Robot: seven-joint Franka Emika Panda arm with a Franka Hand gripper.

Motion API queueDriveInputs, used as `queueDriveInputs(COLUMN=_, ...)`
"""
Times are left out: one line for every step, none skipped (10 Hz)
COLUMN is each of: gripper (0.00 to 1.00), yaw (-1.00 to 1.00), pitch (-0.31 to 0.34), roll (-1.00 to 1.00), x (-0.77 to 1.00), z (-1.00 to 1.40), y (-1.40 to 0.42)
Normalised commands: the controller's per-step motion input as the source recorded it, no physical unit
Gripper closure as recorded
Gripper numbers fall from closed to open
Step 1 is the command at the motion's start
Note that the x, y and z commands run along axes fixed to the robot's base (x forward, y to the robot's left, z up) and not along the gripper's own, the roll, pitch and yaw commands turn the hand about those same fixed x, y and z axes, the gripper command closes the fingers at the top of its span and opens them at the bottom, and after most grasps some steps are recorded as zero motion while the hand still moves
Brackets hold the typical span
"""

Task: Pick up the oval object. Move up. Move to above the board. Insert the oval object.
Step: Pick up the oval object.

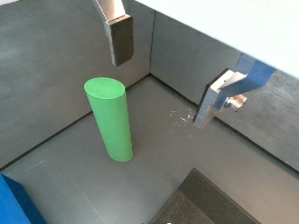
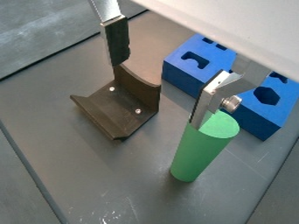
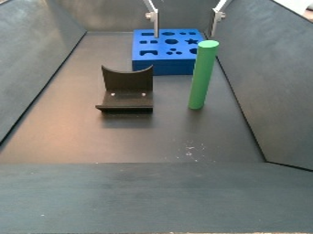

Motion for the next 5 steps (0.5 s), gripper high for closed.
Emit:
queueDriveInputs(gripper=0.0, yaw=0.0, pitch=-0.076, roll=-0.07, x=-0.71, z=0.0, y=-0.18)
queueDriveInputs(gripper=0.0, yaw=0.29, pitch=-0.116, roll=-0.14, x=-0.79, z=0.0, y=-0.12)
queueDriveInputs(gripper=0.0, yaw=0.5, pitch=-0.166, roll=-0.16, x=-0.63, z=0.04, y=-0.16)
queueDriveInputs(gripper=0.0, yaw=0.66, pitch=-0.197, roll=-0.15, x=-0.39, z=0.03, y=-0.11)
queueDriveInputs(gripper=0.0, yaw=0.77, pitch=-0.169, roll=-0.15, x=-0.23, z=0.0, y=-0.15)
